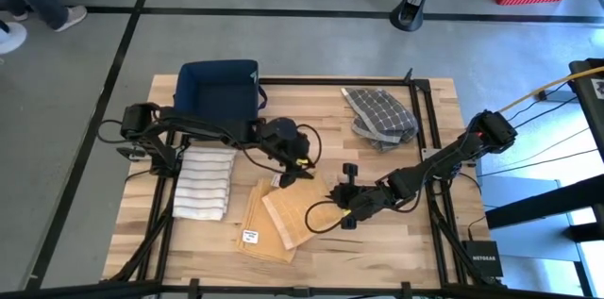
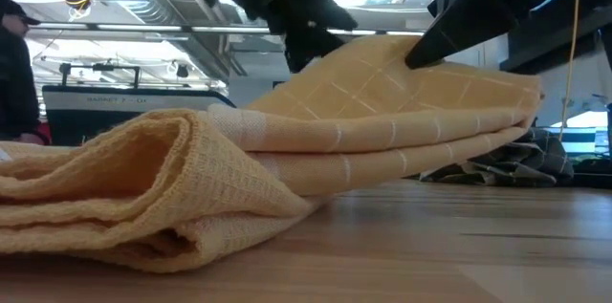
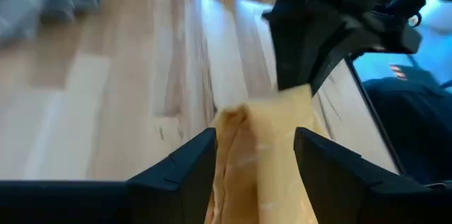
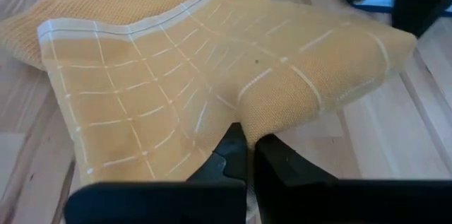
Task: Fold towel
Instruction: Stack the orange pattern towel on top of the orange towel
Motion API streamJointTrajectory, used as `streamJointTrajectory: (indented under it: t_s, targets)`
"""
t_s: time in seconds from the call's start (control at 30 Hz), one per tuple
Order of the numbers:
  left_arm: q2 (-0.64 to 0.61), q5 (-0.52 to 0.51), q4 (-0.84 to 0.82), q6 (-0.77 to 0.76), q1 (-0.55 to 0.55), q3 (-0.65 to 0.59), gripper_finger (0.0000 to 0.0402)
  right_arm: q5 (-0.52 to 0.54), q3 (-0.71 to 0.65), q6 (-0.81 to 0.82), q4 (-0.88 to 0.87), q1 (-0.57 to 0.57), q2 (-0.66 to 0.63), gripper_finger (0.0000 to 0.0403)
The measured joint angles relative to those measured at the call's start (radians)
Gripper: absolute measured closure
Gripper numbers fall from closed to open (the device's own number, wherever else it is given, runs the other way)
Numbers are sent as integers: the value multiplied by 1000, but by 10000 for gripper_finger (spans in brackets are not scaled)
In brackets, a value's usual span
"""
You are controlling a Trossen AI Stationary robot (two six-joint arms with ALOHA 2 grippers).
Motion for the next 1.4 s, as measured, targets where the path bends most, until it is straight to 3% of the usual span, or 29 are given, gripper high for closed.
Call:
streamJointTrajectory:
  t_s: [0.17, 0.37, 0.47, 0.67, 1.03, 1.2, 1.4]
  targets:
    - [3, -30, 98, 80, 8, 1, 219, -1, 0, 0, 1, 0, 0, 398]
    - [66, 61, 220, 93, 22, 1, 219, -1, 0, 0, 0, 0, 0, 397]
    - [100, 70, 212, 89, 36, 0, 219, -2, 0, 0, 1, 0, 0, 398]
    - [121, 184, 189, 39, 49, 0, 219, -2, 1, 0, -1, 0, 0, 396]
    - [127, 200, 169, 65, 26, 0, 219, -3, 1, -3, 1, -1, 0, 398]
    - [151, 105, 171, 104, 3, 0, 219, 1, 1, -3, 1, -1, 0, 396]
    - [152, 99, 170, 112, 1, 0, 219, 1, 1, -6, 0, -1, 0, 398]
